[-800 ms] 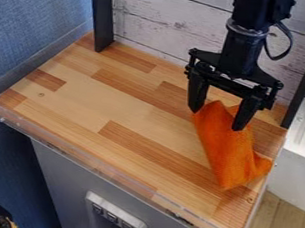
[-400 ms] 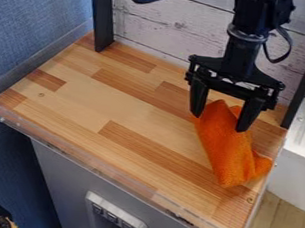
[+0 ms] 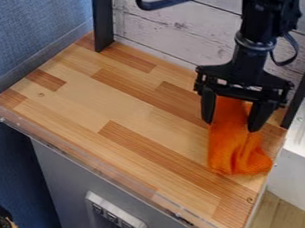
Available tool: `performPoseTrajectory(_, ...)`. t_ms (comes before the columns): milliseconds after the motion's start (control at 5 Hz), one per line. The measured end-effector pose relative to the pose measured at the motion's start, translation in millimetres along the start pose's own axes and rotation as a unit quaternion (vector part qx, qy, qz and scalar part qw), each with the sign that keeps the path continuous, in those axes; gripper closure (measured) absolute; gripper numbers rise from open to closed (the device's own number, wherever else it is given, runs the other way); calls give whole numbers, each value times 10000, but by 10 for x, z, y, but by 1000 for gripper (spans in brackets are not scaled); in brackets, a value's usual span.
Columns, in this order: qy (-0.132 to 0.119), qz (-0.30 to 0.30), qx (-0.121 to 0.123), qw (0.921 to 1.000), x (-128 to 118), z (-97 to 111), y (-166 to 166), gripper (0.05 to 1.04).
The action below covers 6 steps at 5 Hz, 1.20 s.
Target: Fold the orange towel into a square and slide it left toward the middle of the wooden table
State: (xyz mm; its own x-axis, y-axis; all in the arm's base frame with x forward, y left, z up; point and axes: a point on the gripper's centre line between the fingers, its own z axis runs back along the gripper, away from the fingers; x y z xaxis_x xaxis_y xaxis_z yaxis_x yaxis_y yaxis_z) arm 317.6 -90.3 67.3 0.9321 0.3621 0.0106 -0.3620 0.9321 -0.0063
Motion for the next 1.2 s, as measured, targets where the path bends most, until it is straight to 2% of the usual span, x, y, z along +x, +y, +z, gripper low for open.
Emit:
performPoseTrajectory(200,-85,521,-54,9986,25,-6,-14,85)
performPoseTrajectory(400,-96,931,-43,9956,29,-6,-9,133)
performPoseTrajectory(800,-113,1406,83,9900,-10,-16,-65,722)
performPoseTrajectory(1000,-63,1498,147,9886,-30,-103,-92,934)
performPoseTrajectory(1200,3,1582,210,9872,-31,-211,-95,1018)
